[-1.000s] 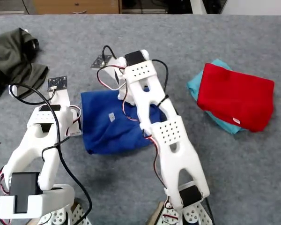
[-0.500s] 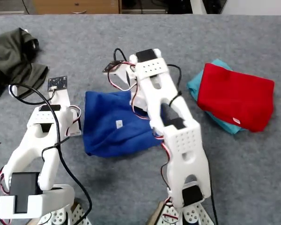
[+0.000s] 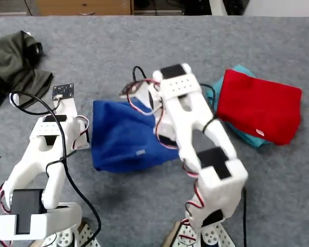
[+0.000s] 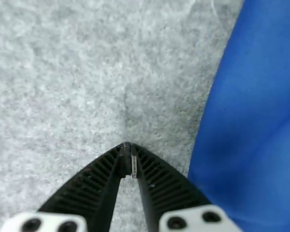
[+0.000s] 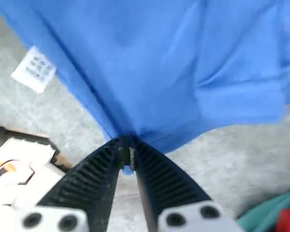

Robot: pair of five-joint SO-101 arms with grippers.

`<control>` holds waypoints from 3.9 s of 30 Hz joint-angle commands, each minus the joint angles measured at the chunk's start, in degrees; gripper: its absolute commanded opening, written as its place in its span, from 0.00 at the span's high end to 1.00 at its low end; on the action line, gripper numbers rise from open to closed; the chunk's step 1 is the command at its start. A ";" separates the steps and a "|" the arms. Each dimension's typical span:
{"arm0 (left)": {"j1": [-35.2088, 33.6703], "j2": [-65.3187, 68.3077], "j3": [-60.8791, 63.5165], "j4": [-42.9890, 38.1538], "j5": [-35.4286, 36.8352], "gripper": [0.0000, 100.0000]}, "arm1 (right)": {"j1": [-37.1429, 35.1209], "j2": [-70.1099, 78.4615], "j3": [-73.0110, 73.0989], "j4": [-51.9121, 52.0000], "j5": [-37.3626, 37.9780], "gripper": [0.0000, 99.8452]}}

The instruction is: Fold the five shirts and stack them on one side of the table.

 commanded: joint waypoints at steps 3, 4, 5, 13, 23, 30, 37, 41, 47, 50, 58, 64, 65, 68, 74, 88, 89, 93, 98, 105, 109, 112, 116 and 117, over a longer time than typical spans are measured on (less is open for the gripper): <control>0.44 -0.13 -2.81 -0.70 0.35 0.98 | 1.19 -12.44 17.89 -5.89 0.70 1.00; 0.44 -0.13 -2.81 -0.70 0.35 0.98 | 1.19 -14.37 19.74 -6.24 0.70 1.00; 0.44 -0.13 -2.81 -0.70 0.35 0.98 | 1.19 -16.31 20.79 -6.42 0.70 1.00; 0.62 -0.13 -2.81 -0.70 0.35 0.98 | 0.92 -21.14 7.52 -6.86 0.26 1.00; 0.53 -0.13 -2.81 -0.70 0.35 0.98 | 1.10 8.40 -13.32 -9.05 -3.34 1.00; 0.53 -0.13 -2.81 -0.70 0.35 0.98 | 4.35 24.75 -29.41 -8.97 -3.25 1.00; 0.70 -0.13 -2.81 -0.70 0.35 0.98 | 6.29 34.68 -53.58 -7.30 -3.25 1.00; 0.70 -0.13 -2.81 -0.70 0.35 0.98 | 5.58 38.02 -64.92 -7.30 -3.08 1.00; 0.70 -0.13 -2.81 -0.70 0.35 0.98 | 5.23 39.16 -75.38 -2.99 -3.08 1.00; 0.70 -0.13 -2.81 -0.70 0.35 0.98 | 4.97 38.11 -80.04 4.22 -3.25 1.00; 0.70 -0.13 -2.81 -0.70 0.35 0.98 | 4.26 23.69 -49.63 3.87 -4.84 1.00; 0.79 -0.13 -2.81 -0.79 0.35 0.98 | 4.00 12.53 -27.21 -5.80 -4.57 1.00; 0.79 -0.13 -2.81 -0.79 0.35 0.98 | 4.26 12.35 -25.01 -8.00 -4.57 1.00; 0.79 -0.13 -2.81 -0.79 0.35 0.98 | 5.14 12.88 -21.05 -14.77 -4.48 1.00; 0.79 -0.13 -2.81 -0.79 0.35 0.98 | 9.89 20.35 -24.57 -23.82 -4.48 1.00; 0.70 -0.22 -5.10 0.62 0.44 0.98 | 4.62 29.05 -54.46 -1.93 -2.81 1.00; 0.79 -0.48 -6.42 2.11 0.44 0.98 | 4.09 28.70 -57.71 0.79 -2.81 1.00; 0.88 -0.04 -17.49 9.14 2.64 0.98 | 4.53 25.63 -63.87 3.96 -3.60 1.00; 6.07 0.31 -27.87 9.76 9.14 0.98 | 4.88 14.73 -52.53 3.96 -7.47 1.00; 14.86 12.88 -32.70 3.25 12.92 0.98 | 5.67 -2.86 -24.57 2.37 -8.09 1.00; 14.51 24.31 -39.21 3.16 12.92 0.98 | 8.04 -11.12 -8.84 -3.78 -7.82 1.00; 12.31 30.90 -44.04 3.34 12.75 0.98 | 9.63 -15.08 4.00 -11.34 -7.74 1.00; 8.18 35.21 -46.95 3.34 12.48 0.98 | 10.51 -16.13 18.24 -22.24 -7.74 1.00; 7.47 35.65 -47.12 3.34 12.48 0.98 | 10.59 -15.96 20.88 -24.70 -7.74 1.00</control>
